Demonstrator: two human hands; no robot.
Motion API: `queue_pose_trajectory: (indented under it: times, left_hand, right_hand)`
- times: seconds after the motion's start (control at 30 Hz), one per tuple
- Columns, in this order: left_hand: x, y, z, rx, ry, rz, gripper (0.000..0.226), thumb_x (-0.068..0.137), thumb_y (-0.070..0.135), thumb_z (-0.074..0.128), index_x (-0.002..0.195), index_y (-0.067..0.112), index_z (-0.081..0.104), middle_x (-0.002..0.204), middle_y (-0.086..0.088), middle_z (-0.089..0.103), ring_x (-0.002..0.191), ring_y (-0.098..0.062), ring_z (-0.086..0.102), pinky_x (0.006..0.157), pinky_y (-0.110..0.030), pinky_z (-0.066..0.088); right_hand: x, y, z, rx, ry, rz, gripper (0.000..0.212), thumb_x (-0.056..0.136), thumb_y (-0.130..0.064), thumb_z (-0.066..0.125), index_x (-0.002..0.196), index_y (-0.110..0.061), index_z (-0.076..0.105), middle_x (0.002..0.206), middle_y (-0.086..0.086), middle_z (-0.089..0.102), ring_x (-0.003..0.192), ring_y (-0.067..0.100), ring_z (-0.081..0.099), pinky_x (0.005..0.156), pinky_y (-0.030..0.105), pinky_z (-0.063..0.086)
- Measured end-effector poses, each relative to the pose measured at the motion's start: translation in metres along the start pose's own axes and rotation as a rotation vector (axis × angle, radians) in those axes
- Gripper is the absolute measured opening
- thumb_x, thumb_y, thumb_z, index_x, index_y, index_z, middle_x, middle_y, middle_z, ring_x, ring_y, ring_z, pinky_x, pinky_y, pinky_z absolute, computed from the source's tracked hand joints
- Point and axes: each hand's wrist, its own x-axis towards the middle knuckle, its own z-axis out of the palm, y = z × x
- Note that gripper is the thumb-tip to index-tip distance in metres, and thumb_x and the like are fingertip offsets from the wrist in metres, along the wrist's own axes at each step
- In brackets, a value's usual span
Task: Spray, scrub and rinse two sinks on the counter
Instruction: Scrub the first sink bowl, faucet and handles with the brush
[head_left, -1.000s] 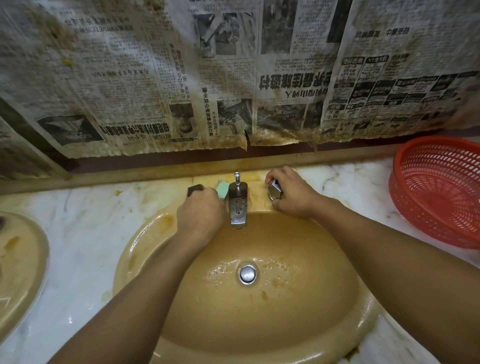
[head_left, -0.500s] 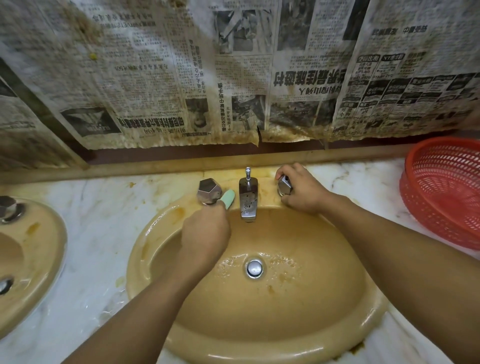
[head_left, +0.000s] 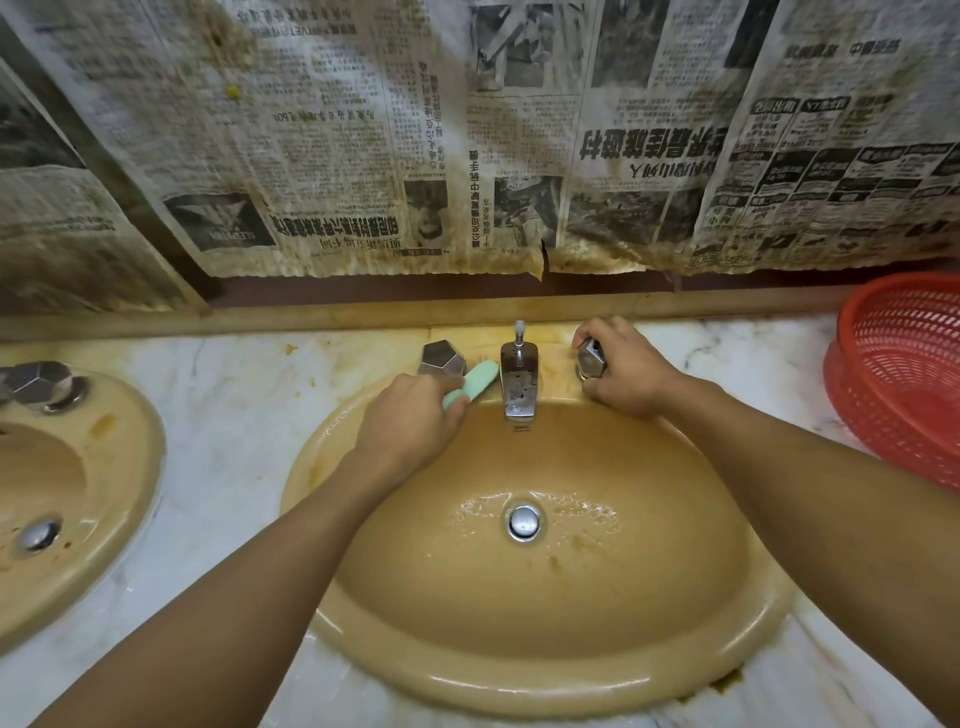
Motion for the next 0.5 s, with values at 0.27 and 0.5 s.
queue_pose_trajectory:
  times: [0.27,0.5]
  left_hand:
    - [-0.014,-0.017,-0.019,-0.018,0.052,-0.028,0.032,0.099,0.046,0.056,0.128,0.042,0.068,0.088,-0.003,0.069,0.087,-0.026,0.063,0.068,-0.035,0.05]
    - [0.031,-0.03,-0.057,-0.122,0.084,-0.035,0.031,0.099,0.046,0.058,0.125,0.038,0.073,0.073,0.003,0.069,0.058,-0.013,0.051,0.056,-0.03,0.038]
  right_hand:
    - [0.001,0.002,0.0,0.0,-0.01,-0.012,0.049,0.077,-0.016,0.073,0.109,-0.04,0.046,0.125,-0.003,0.041,0.108,0.024,0.051,0.096,0.042,0.05]
    - [0.002,0.002,0.0,0.001,-0.006,-0.015,0.048,0.078,-0.017,0.073,0.11,-0.04,0.046,0.124,-0.004,0.04,0.112,0.024,0.049,0.098,0.043,0.049]
